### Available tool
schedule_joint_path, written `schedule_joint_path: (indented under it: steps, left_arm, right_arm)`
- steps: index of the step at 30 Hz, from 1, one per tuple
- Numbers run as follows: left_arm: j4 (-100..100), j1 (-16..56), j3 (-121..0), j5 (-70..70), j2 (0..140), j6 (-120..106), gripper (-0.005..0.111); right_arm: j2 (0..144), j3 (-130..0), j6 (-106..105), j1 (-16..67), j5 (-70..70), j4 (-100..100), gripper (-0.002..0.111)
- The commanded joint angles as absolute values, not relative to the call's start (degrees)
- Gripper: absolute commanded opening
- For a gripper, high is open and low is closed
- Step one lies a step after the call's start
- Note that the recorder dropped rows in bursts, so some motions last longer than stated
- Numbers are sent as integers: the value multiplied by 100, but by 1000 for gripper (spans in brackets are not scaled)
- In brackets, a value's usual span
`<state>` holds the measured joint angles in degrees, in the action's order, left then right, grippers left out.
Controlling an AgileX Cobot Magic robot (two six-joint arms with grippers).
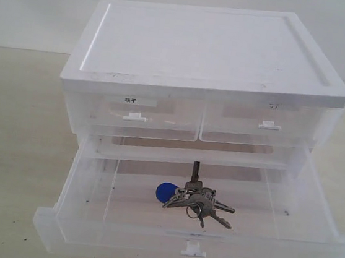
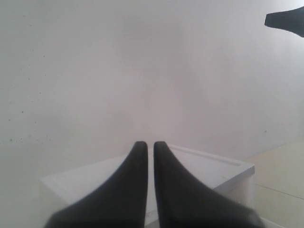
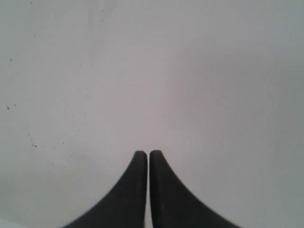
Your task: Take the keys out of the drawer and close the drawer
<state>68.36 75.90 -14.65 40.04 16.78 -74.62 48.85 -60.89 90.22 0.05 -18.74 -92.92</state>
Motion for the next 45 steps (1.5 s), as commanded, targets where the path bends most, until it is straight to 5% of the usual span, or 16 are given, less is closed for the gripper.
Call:
schedule_joint_path:
  steps: [1,7,16,26,32,35,45]
  left_arm:
    - [6854,7591,-1459,3907,1638,-7404,4]
    - [6854,7591,-1459,3896,1638,-7404,4]
    - [6854,7591,-1459,3896,1638,-7404,4]
    - [6854,7591,-1459,3821,1638,-7404,4]
    - [6854,7591,-1459,3728,1638,-7404,4]
    - [6854,7591,-1459,3719,1638,-7404,4]
    - [6962,7591,-1459,3726,1638,-7404,4]
  right_arm:
    - [4865,-6270,9250,2,-1690,-9528,0]
    - [4875,-6342,7236,2,-2237,-9995,0]
    - [4872,-6329,7496,2,-1794,-9995,0]
    - [5354,-6329,12024,2,-4127,-9995,0]
    - [5614,-6329,11906,28,-5956,-9995,0]
    - [5560,-6344,9364,271,-6282,-9995,0]
    - [5110,-6331,8140,455,-1993,-9995,0]
